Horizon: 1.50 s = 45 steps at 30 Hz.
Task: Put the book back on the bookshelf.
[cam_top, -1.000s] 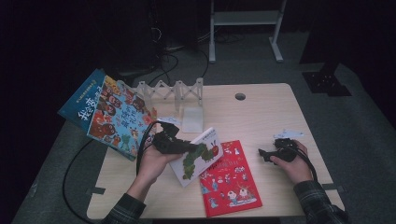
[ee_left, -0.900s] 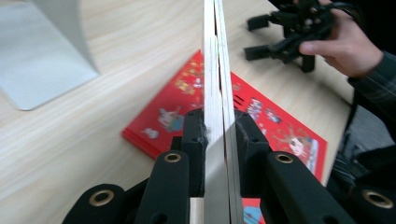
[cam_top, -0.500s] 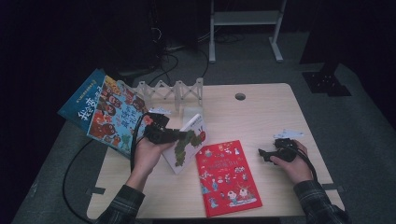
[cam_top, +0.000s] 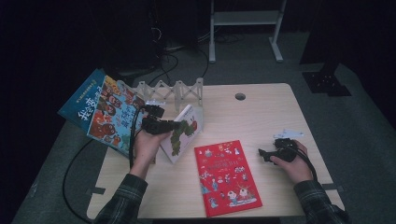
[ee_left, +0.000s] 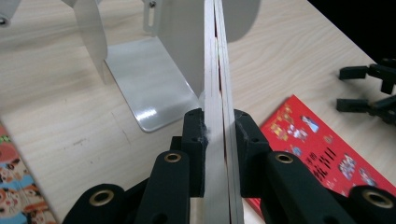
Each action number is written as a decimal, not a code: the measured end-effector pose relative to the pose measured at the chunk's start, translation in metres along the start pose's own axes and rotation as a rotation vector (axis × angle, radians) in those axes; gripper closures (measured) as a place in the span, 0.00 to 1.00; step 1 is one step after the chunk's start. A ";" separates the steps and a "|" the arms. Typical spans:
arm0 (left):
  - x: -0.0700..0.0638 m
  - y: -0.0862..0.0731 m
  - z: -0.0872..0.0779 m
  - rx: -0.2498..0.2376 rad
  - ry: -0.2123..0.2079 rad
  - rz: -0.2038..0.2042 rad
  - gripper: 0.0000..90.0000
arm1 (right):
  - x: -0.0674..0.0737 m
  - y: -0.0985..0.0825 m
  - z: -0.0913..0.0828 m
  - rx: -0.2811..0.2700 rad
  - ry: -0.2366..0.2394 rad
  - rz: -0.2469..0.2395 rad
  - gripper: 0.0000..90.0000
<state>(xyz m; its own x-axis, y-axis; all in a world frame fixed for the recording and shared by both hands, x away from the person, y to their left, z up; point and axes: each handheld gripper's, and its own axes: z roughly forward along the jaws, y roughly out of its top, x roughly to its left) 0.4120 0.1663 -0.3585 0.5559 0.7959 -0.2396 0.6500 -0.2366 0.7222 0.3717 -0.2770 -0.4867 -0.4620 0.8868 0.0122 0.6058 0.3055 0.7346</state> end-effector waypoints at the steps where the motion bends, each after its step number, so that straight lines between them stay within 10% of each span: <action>1: 0.001 0.001 0.002 -0.004 0.007 0.002 0.86 | 0.000 0.000 0.000 0.000 0.000 0.000 0.14; 29: 0.013 0.047 0.062 -0.017 0.143 -0.020 0.85 | 0.000 0.000 0.000 -0.001 0.001 -0.002 0.14; 45: 0.012 0.046 0.066 -0.020 0.119 0.003 0.75 | 0.000 0.000 0.000 0.000 0.001 -0.001 0.14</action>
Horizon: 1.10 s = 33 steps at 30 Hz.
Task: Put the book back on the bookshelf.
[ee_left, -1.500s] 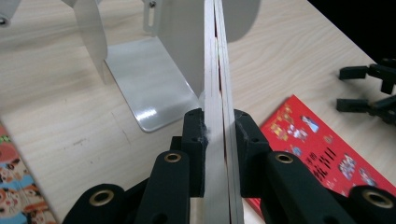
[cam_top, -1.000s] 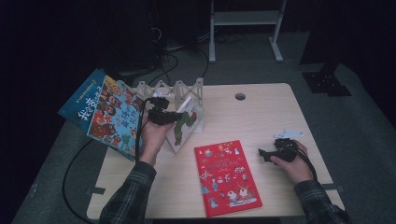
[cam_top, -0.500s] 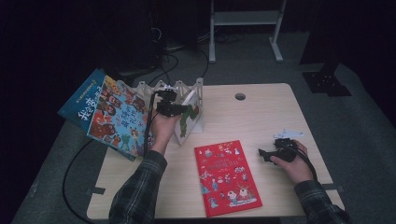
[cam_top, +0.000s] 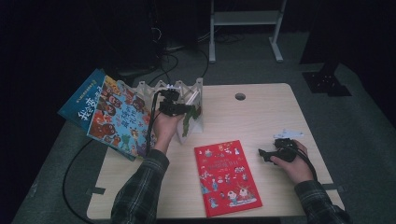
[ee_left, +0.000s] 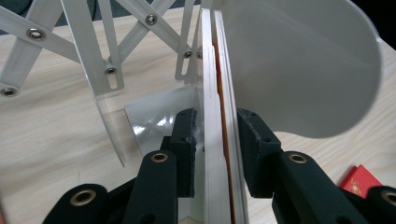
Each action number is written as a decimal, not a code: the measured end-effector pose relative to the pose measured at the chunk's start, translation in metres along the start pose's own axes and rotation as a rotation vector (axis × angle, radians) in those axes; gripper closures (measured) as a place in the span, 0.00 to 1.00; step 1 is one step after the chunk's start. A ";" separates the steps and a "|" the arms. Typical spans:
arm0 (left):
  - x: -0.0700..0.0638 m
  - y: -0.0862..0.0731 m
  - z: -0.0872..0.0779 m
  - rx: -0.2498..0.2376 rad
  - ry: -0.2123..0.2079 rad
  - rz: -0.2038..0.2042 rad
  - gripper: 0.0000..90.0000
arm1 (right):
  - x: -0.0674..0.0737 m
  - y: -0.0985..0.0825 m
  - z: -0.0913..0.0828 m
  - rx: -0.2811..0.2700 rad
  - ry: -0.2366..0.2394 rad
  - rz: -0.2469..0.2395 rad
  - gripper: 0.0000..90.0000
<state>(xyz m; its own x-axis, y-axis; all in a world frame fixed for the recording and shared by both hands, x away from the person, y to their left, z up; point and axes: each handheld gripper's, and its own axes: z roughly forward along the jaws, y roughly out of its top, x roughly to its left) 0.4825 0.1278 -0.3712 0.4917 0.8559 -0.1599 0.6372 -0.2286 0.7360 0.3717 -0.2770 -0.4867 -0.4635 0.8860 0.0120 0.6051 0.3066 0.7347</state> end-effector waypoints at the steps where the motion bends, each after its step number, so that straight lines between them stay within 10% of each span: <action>1: 0.000 -0.002 -0.001 -0.002 -0.005 -0.002 0.74 | 0.000 0.000 0.000 0.000 0.000 0.000 0.14; 33: -0.003 -0.065 -0.030 0.026 -0.071 0.035 0.67 | 0.001 0.000 0.000 0.002 -0.003 0.002 0.14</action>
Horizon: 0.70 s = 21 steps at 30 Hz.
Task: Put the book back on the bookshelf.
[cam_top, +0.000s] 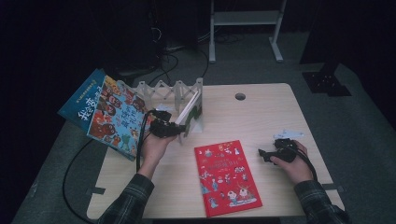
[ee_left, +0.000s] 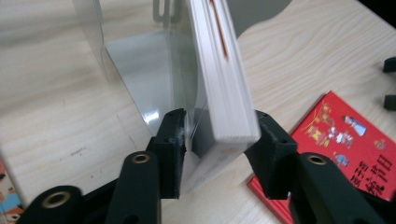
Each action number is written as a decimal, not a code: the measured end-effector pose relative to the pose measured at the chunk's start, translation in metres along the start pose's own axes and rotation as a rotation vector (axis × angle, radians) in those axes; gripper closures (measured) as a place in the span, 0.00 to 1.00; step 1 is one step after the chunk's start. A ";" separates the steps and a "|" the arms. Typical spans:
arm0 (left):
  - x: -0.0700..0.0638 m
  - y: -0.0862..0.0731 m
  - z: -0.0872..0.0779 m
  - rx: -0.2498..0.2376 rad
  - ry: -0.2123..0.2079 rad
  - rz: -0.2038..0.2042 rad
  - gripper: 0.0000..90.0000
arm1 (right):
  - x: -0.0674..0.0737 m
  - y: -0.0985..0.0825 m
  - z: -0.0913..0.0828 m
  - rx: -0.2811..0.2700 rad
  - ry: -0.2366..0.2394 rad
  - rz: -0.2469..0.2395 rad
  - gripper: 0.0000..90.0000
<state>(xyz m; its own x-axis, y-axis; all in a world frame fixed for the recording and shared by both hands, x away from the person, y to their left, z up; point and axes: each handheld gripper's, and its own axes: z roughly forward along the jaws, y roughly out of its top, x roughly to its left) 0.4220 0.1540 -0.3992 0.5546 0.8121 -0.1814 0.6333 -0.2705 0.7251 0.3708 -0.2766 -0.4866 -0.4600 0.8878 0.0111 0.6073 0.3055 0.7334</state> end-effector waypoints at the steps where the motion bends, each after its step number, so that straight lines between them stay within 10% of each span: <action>1: 0.000 0.000 0.001 0.004 0.004 -0.003 0.70 | 0.000 0.000 0.000 0.000 0.000 0.000 0.14; 21: -0.017 0.023 0.029 -0.002 0.002 -0.026 0.70 | 0.000 0.000 0.000 -0.001 0.001 -0.001 0.14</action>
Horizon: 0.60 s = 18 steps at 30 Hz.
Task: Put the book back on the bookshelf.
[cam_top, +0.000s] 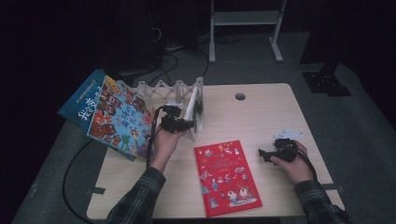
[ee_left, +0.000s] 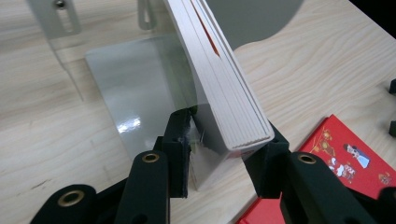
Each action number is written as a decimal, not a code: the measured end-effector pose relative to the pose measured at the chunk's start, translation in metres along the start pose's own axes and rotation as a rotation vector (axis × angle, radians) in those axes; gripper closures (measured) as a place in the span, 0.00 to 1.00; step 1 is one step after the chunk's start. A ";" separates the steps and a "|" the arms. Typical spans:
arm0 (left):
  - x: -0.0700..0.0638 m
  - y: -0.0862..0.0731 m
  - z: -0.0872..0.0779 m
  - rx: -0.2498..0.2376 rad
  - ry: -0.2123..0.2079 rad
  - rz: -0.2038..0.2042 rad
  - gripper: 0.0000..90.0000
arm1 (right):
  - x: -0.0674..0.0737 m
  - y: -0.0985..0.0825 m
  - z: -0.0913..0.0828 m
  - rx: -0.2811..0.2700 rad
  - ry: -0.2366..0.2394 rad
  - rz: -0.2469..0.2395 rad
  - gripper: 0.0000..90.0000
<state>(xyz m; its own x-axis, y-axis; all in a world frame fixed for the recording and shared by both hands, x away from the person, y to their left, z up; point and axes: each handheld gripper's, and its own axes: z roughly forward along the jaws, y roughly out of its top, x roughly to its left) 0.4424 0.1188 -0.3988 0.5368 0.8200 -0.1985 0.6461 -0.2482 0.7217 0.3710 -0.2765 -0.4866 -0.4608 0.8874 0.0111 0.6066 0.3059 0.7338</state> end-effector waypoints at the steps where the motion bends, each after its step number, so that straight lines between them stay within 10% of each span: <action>1: -0.002 0.001 0.001 0.000 -0.005 0.009 0.69 | 0.000 0.000 0.000 0.000 0.000 0.000 0.14; 18: -0.021 0.004 0.007 -0.034 -0.084 0.032 0.59 | 0.000 0.000 0.000 0.000 0.000 -0.001 0.14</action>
<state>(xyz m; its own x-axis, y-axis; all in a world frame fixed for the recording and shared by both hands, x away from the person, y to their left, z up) 0.4376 0.0973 -0.3967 0.6013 0.7656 -0.2287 0.6098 -0.2548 0.7505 0.3711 -0.2766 -0.4867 -0.4615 0.8871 0.0107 0.6062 0.3065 0.7339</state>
